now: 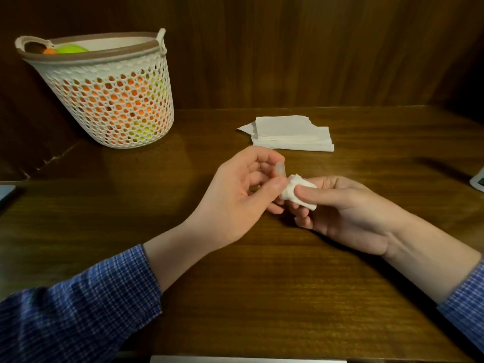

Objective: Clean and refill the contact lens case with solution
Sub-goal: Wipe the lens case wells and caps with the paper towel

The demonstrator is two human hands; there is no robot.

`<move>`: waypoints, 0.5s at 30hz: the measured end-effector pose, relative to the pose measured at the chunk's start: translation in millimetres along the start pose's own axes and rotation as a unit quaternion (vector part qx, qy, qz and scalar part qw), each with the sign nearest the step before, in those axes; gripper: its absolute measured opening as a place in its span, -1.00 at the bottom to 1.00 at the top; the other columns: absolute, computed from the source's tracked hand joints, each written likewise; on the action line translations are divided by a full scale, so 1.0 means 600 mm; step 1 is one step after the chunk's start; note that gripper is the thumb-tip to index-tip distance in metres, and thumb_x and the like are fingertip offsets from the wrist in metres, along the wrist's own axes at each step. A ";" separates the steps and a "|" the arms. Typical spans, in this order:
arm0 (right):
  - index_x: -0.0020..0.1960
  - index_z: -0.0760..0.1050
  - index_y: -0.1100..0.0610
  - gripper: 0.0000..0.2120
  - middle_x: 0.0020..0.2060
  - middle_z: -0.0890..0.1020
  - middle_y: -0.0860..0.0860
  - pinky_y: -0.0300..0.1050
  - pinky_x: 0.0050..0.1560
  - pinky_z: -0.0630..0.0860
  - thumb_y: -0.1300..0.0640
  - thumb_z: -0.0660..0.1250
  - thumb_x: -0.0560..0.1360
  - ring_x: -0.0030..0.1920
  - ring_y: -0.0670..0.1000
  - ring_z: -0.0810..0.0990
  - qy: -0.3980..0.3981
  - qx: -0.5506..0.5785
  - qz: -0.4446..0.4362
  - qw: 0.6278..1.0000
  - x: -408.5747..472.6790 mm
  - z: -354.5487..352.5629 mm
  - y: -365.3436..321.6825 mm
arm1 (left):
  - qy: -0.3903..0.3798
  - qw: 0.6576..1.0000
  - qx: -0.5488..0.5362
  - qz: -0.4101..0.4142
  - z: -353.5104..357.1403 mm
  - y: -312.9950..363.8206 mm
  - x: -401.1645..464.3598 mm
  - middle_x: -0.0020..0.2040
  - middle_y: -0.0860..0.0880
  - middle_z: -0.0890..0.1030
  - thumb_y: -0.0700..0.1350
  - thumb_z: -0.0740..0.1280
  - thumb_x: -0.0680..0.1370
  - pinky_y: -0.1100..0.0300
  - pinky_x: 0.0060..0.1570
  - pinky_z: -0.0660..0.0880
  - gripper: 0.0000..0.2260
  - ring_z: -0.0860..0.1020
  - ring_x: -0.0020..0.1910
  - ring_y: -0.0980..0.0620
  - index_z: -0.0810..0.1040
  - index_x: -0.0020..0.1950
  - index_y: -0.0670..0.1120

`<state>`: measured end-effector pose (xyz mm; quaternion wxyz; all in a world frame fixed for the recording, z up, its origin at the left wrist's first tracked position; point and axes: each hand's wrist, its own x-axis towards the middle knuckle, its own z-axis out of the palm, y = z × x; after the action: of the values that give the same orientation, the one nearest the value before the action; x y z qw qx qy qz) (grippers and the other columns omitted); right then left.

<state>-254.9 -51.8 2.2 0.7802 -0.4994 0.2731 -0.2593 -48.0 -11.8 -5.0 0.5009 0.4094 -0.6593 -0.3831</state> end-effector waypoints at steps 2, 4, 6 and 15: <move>0.04 0.69 0.27 -0.78 -0.22 0.58 0.08 -0.25 -0.26 0.54 0.19 0.45 0.45 -0.32 -0.10 0.50 -0.002 0.091 0.029 0.995 0.002 -0.003 -0.007 | 0.001 0.998 -0.040 -0.039 -0.005 0.000 0.005 0.02 -0.10 0.66 -0.25 0.33 0.65 0.09 -0.12 0.69 -0.77 0.71 -0.07 -0.08 0.52 0.31 -0.16; 0.02 0.70 0.22 -0.82 -0.22 0.58 0.06 -0.24 -0.27 0.54 0.18 0.45 0.46 -0.33 -0.11 0.50 0.013 0.129 0.023 0.991 0.001 -0.007 -0.012 | -0.014 0.986 -0.122 -0.110 -0.010 0.004 0.009 -0.02 -0.09 0.70 -0.17 0.33 0.63 0.10 -0.11 0.67 -0.71 0.70 -0.09 -0.05 0.51 0.36 -0.17; -0.01 0.71 0.17 -0.85 -0.22 0.60 0.04 -0.25 -0.26 0.53 0.15 0.48 0.44 -0.32 -0.11 0.50 0.037 0.087 -0.006 0.996 -0.001 -0.010 -0.014 | -0.035 0.958 -0.226 -0.172 -0.013 0.007 0.013 -0.04 -0.07 0.71 -0.10 0.36 0.56 0.16 -0.14 0.65 -0.59 0.69 -0.09 -0.02 0.49 0.40 -0.16; 0.02 0.73 0.03 -0.90 -0.13 0.71 0.00 -0.15 -0.07 0.56 0.11 0.45 0.54 -0.12 -0.03 0.62 0.123 -0.317 -0.279 0.898 -0.007 -0.008 0.003 | -0.073 0.931 -0.281 -0.221 -0.012 0.009 0.016 -0.07 -0.07 0.69 -0.09 0.32 0.59 0.24 -0.24 0.63 -0.50 0.65 -0.20 0.05 0.39 0.51 -0.20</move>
<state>-261.0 -51.3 -0.7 0.4365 -0.7405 0.2841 -0.4248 -43.4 -19.2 4.8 0.4484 0.3582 -0.4522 -0.6827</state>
